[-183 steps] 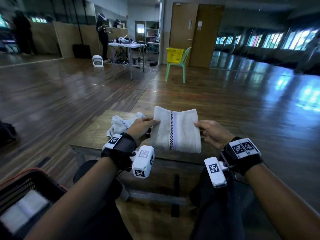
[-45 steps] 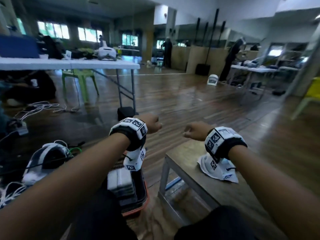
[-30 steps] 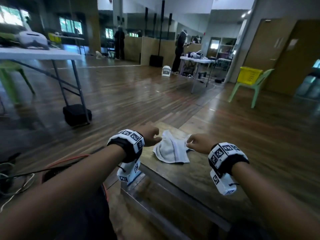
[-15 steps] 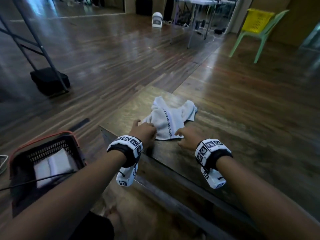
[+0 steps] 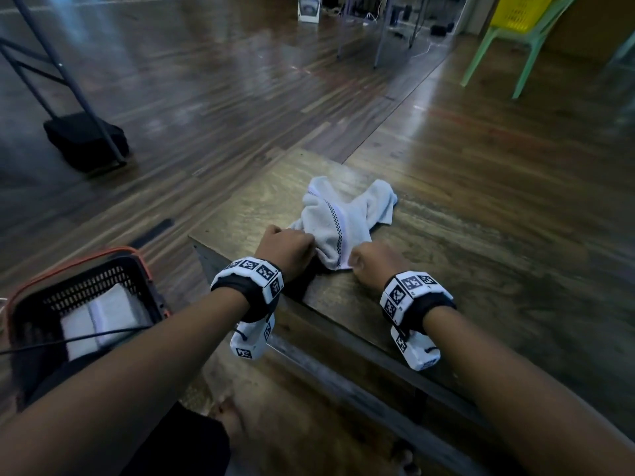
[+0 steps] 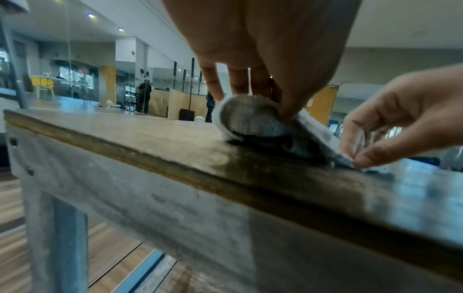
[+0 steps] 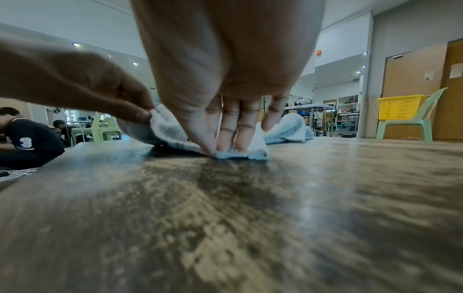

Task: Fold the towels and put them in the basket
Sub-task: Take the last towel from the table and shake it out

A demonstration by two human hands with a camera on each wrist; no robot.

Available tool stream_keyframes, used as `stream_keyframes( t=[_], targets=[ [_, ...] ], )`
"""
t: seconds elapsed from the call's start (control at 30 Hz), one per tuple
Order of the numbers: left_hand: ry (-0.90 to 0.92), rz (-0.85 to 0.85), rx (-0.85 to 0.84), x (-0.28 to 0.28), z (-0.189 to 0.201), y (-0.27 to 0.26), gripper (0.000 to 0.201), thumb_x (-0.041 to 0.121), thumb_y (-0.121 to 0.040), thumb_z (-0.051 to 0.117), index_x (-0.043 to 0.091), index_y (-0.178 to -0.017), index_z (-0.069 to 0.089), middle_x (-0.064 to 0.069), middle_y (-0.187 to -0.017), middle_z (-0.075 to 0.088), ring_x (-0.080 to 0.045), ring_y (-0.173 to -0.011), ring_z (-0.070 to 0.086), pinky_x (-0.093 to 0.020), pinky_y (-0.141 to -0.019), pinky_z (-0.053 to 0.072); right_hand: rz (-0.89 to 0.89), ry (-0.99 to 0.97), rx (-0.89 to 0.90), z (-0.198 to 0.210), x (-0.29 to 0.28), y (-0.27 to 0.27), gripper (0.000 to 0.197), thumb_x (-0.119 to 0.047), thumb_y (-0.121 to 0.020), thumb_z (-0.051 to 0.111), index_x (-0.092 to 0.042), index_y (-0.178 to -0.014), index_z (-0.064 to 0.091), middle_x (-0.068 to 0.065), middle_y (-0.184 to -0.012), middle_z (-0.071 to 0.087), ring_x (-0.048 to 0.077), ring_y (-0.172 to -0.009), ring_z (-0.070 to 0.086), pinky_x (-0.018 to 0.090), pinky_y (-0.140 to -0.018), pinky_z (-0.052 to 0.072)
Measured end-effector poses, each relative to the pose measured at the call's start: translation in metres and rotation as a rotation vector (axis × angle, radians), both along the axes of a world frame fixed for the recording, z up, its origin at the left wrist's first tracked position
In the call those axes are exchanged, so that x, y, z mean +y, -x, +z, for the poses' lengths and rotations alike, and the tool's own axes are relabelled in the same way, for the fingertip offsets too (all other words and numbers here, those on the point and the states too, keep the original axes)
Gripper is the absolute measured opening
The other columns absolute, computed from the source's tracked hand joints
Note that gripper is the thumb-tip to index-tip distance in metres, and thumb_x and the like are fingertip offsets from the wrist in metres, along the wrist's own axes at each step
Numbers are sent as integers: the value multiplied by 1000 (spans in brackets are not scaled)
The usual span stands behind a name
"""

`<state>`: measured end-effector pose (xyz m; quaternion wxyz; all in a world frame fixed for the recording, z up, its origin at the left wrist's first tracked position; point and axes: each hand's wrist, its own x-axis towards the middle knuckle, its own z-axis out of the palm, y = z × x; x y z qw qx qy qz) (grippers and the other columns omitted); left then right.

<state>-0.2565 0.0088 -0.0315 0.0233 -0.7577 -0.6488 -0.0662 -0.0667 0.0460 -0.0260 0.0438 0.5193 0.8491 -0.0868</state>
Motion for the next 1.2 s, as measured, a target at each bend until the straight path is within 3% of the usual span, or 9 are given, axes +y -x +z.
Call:
stream_keyframes(
  t=[0.13, 0.3, 0.43, 0.6, 0.73, 0.9, 1.03, 1.13, 1.2],
  targets=[
    [-47, -67, -51, -10, 26, 4, 24, 35, -94, 42, 21, -99, 60, 0, -102, 65, -23, -99, 59, -34, -88, 28, -27, 8, 55, 12, -11, -10, 20, -17, -85, 52, -18, -97, 68, 7, -103, 68, 31, -93, 62, 33, -75, 46],
    [-161, -104, -86, -17, 84, 2, 28, 38, -97, 39, 23, -108, 60, 3, -110, 65, -21, -102, 58, -33, -92, 30, -55, -88, 236, 66, -25, -23, 5, -22, -84, 53, -18, -86, 56, 5, -89, 62, 27, -84, 57, 36, -73, 46],
    [-314, -152, -150, -26, 142, -3, 25, 37, -97, 42, 25, -107, 60, 4, -108, 67, -21, -101, 60, -31, -92, 27, -106, -179, 404, 124, -35, -38, 8, -21, -86, 52, -22, -83, 45, -3, -77, 54, 22, -74, 50, 32, -69, 36],
    [-458, -174, -267, -36, 203, -14, 25, 36, -92, 46, 21, -96, 65, -3, -88, 70, -26, -87, 64, -33, -85, 36, -139, -265, 550, 190, -55, -53, 15, -17, -75, 63, -24, -82, 51, -11, -66, 52, 15, -70, 52, 28, -69, 36],
    [-534, -224, -333, -42, 239, -25, 32, 34, -84, 44, 10, -89, 65, -11, -79, 69, -33, -73, 63, -34, -69, 46, -132, -315, 505, 216, -70, -62, 10, -20, -73, 64, -26, -80, 59, -9, -68, 58, 14, -76, 54, 29, -71, 30],
    [-583, -250, -327, -51, 254, -42, 23, 30, -90, 51, 9, -89, 62, -11, -83, 68, -31, -77, 61, -34, -70, 41, -160, -267, 362, 215, -84, -72, 14, -24, -76, 62, -18, -68, 53, -2, -72, 54, 16, -72, 48, 31, -72, 29],
    [-536, -268, -458, -54, 254, -49, 31, 36, -84, 43, 9, -84, 59, -10, -78, 66, -33, -73, 59, -34, -68, 44, -190, -105, 460, 208, -89, -87, 27, -20, -79, 61, -22, -59, 43, -5, -60, 43, 9, -56, 38, 29, -57, 29],
    [-453, -221, -511, -51, 252, -50, 23, 28, -91, 48, 7, -87, 56, -13, -81, 63, -34, -76, 57, -38, -66, 45, -251, -132, 668, 214, -90, -96, 8, -12, -83, 60, -9, -76, 60, 6, -73, 58, 14, -65, 47, 22, -54, 34],
    [-405, -197, -570, -48, 249, -51, 16, 20, -93, 50, 5, -89, 54, -11, -79, 59, -31, -75, 54, -33, -62, 37, -284, -187, 839, 224, -89, -103, 13, -6, -85, 60, 5, -90, 61, 14, -80, 59, 18, -71, 50, 15, -52, 36]
  ],
)
